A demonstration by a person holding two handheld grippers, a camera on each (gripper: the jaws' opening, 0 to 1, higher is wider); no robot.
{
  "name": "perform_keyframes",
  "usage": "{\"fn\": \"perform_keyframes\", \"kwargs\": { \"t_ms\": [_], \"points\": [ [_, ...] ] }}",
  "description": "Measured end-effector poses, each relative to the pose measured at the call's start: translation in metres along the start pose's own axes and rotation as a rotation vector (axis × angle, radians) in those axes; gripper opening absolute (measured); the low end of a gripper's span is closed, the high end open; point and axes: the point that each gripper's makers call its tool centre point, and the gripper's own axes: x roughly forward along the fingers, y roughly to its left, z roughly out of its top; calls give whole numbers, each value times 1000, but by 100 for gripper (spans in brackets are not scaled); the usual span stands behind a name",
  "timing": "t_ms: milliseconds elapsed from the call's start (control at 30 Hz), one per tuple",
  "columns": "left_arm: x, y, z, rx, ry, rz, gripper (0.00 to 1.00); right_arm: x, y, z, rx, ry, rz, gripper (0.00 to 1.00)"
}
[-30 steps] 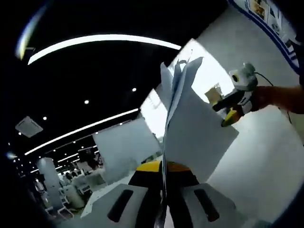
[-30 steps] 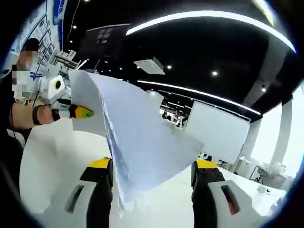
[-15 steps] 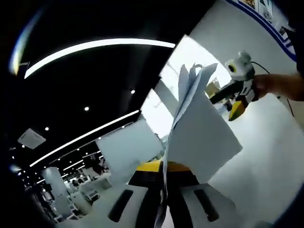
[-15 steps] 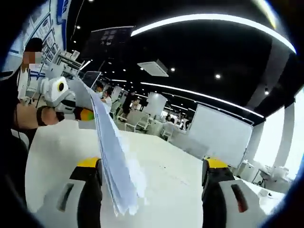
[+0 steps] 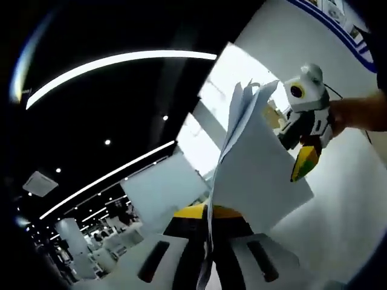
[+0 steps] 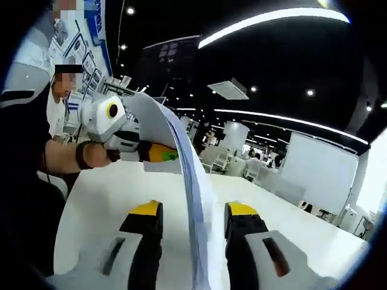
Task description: Organize the stack of printing papers by aligning and flattening the scattered papers on the table
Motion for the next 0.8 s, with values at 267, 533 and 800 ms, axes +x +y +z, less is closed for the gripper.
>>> {"fn": "perform_keyframes", "kwargs": {
  "t_ms": [267, 533, 800],
  "points": [
    [2, -3, 7, -28, -33, -10, 6, -4, -11, 5, 52, -48, -39, 0],
    [-5, 20, 21, -60, -132, 105, 31, -15, -23, 14, 137, -121, -38, 0],
    [-25, 57, 7, -301, -192, 134, 35, -32, -41, 25, 262, -240, -54, 0]
  ]
}}
